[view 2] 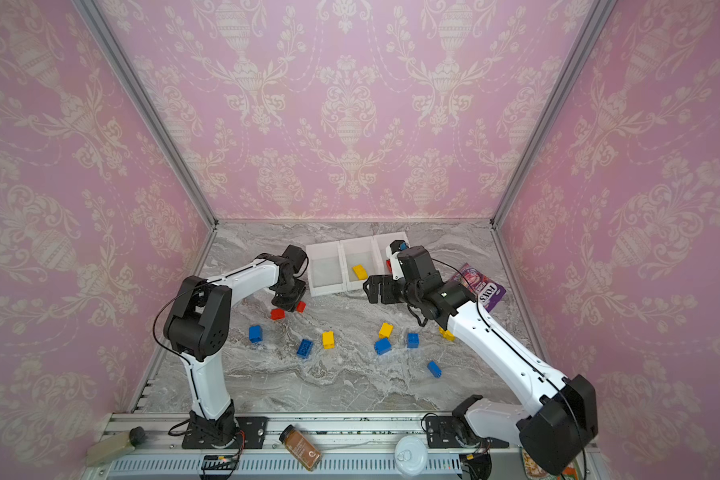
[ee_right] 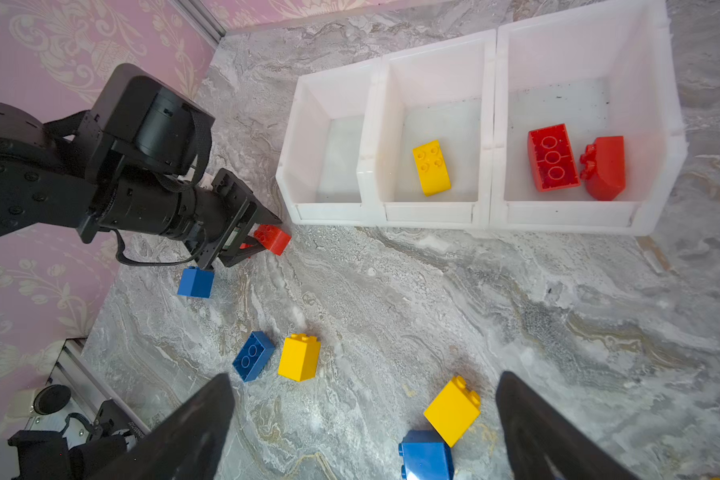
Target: Sort the legos into containers by color
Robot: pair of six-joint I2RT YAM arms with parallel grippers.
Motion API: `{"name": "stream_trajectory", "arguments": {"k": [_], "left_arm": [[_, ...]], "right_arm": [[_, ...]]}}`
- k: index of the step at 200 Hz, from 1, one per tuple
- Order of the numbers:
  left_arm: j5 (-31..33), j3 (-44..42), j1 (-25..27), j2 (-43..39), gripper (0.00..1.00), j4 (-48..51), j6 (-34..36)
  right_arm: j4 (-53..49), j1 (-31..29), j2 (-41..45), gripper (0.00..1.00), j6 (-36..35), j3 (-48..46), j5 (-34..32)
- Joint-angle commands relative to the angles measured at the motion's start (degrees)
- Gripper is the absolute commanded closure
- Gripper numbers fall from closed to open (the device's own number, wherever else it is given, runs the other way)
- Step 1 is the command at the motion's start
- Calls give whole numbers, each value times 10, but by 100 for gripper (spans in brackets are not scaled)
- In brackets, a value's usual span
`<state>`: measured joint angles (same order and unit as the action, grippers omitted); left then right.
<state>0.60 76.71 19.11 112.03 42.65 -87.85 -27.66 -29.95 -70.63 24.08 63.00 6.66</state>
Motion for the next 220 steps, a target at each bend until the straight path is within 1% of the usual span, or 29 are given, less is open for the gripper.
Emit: {"name": "stream_trajectory", "arguments": {"k": [1,34,41,68,111,132,155,185,196,220], "left_arm": [[-13,-12,-2,12,61,8,-3],[-10,-25,-3,-4,69,3,0],[-7,-28,-3,-10,72,2,1],[3,-37,-2,-37,77,5,14],[44,-44,-1,-105,79,27,55],[69,-42,10,-141,78,37,85],[88,-15,29,-166,78,52,130],[106,48,63,-179,78,57,191],[109,77,75,-172,78,52,215],[93,146,95,-137,78,41,253]], "right_arm": [[5,5,0,1,9,-9,4],[3,5,7,1,9,-13,1],[2,5,8,0,9,-14,-2],[3,5,12,1,10,-17,-4],[6,5,15,0,10,-26,-6],[10,5,14,0,11,-30,-5],[14,7,12,0,11,-36,-5],[16,14,20,0,18,-54,-7],[17,16,26,0,23,-64,-6],[21,23,43,0,36,-92,-4]]}}
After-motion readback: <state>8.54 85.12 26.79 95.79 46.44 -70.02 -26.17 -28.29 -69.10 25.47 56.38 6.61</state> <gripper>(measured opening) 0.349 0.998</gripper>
